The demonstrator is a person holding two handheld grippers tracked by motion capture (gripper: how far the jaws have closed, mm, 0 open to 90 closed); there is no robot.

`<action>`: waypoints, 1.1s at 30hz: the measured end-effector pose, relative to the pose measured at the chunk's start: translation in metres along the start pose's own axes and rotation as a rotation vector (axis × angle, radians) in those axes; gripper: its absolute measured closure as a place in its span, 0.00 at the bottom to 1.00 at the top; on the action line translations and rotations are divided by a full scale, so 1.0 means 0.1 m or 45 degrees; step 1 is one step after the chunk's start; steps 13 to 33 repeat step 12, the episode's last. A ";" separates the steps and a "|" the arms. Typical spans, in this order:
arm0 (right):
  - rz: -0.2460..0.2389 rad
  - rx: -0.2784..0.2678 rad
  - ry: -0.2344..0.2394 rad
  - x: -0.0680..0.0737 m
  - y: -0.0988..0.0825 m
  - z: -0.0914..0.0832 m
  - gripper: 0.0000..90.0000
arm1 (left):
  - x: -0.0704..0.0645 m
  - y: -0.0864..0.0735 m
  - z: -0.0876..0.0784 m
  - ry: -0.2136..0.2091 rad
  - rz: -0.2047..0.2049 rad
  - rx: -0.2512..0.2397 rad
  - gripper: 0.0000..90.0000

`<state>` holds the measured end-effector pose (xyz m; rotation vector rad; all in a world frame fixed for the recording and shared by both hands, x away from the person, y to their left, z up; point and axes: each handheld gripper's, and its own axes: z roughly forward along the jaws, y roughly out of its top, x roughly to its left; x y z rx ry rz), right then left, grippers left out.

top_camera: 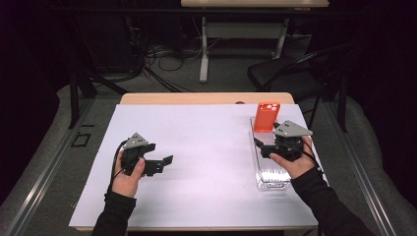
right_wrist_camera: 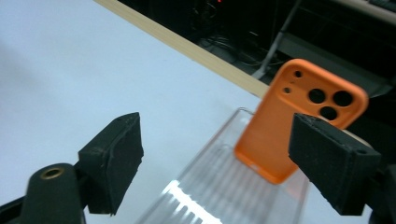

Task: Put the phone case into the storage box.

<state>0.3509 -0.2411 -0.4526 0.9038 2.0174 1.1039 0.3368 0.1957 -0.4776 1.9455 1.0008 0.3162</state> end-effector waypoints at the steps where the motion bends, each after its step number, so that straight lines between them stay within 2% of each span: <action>1: 0.015 -0.001 0.016 0.02 -0.01 -0.01 0.17 | 0.00 0.01 0.00 -0.004 0.003 -0.001 0.17; 3: 0.038 -0.009 0.060 0.09 -0.02 -0.03 0.16 | -0.01 0.01 -0.02 -0.013 0.010 -0.004 0.17; 6: 0.061 -0.026 0.088 0.19 -0.05 -0.06 0.14 | -0.03 0.00 -0.03 -0.031 0.019 -0.002 0.17; 12: 0.121 -0.020 0.169 0.34 -0.16 -0.07 0.00 | -0.03 -0.02 -0.03 -0.059 0.024 0.000 0.17; 33: 0.121 -0.020 0.169 0.34 -0.16 -0.07 0.00 | -0.03 -0.02 -0.03 -0.059 0.024 0.000 0.17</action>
